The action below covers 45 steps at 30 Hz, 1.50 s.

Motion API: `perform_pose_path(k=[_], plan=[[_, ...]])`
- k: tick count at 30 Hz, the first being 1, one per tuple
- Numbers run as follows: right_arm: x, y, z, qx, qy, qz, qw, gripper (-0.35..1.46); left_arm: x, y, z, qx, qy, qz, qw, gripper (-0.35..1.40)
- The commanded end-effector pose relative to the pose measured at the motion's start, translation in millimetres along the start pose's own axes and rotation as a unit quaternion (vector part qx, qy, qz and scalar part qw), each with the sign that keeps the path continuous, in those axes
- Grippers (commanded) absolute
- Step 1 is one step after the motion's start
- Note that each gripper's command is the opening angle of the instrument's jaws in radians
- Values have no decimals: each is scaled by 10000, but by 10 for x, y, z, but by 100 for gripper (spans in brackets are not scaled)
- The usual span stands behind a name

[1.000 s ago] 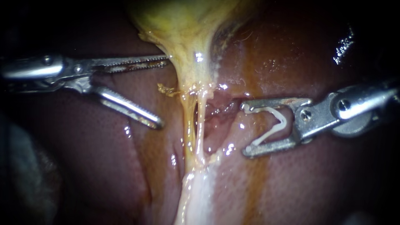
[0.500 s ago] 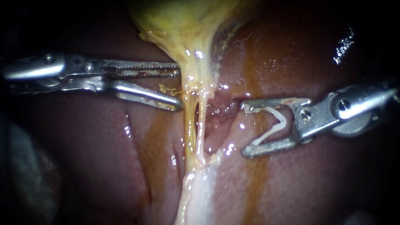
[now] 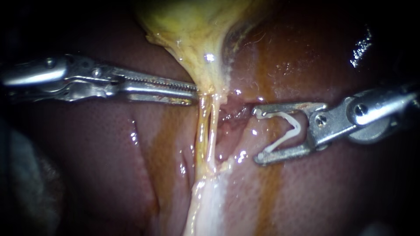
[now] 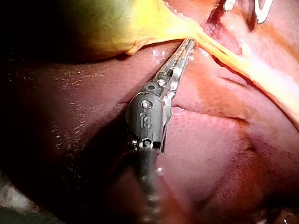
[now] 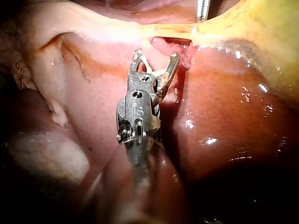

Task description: Grabbing gallbladder

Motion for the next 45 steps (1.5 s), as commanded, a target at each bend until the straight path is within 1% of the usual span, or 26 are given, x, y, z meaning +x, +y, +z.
perform_pose_path(k=[1, 3, 5, 9, 14, 16, 19, 21, 25, 30, 32, 35, 39, 42, 45], plan=[[0, 0, 0, 0, 1, 0, 10000, 50, 0, 1, 0, 0, -1, 1, 10000, -13], [0, 0, 0, 0, 1, 0, 10000, 50, 2, 2, -1, 0, -2, -34, 10000, -20], [0, 0, 0, 0, 1, 0, 10000, 50, 3, 2, -3, -2, -2, -39, 10000, -21], [0, 0, 0, 0, 1, 0, 10000, 50, 7, 3, -6, -10, -4, -81, 10000, -35], [0, 0, 0, 0, 1, 0, 10000, 50, 8, 5, -10, 6, -17, -114, 9999, -35], [0, 0, 0, 0, 1, 0, 10000, 50, 8, 7, -12, -56, -101, -257, 9996, -35], [0, 0, 0, 0, 1, 0, 10000, 50, 7, 9, -16, -178, -255, -366, 9988, -35], [0, 0, 0, 0, 1, 0, 10000, 50, 8, 9, -17, -200, -349, -391, 9984, -35], [0, 0, 0, 0, 1, 0, 10000, 50, 15, 6, -25, -333, -395, -613, 9968, -35], [0, 0, 0, 0, 1, 0, 10000, 50, 33, -3, -41, -464, -435, -945, 9935, -35], [0, 0, 0, 0, 1, 0, 10000, 50, 41, -8, -48, -503, -447, -1021, 9925, -35], [0, 0, 0, 0, 1, 0, 10000, 50, 51, -15, -59, -563, -459, -1041, 9919, -35], [0, 0, 0, 0, 1, 0, 10000, 50, 61, -22, -70, -546, -455, -1064, 9918, -35], [0, 0, 0, -1, 1, 0, 10000, 50, 65, -24, -75, -531, -453, -1074, 9918, -35], [0, 0, 0, -1, 1, 0, 10000, 50, 64, -24, -75, -529, -452, -1073, 9918, -35]])
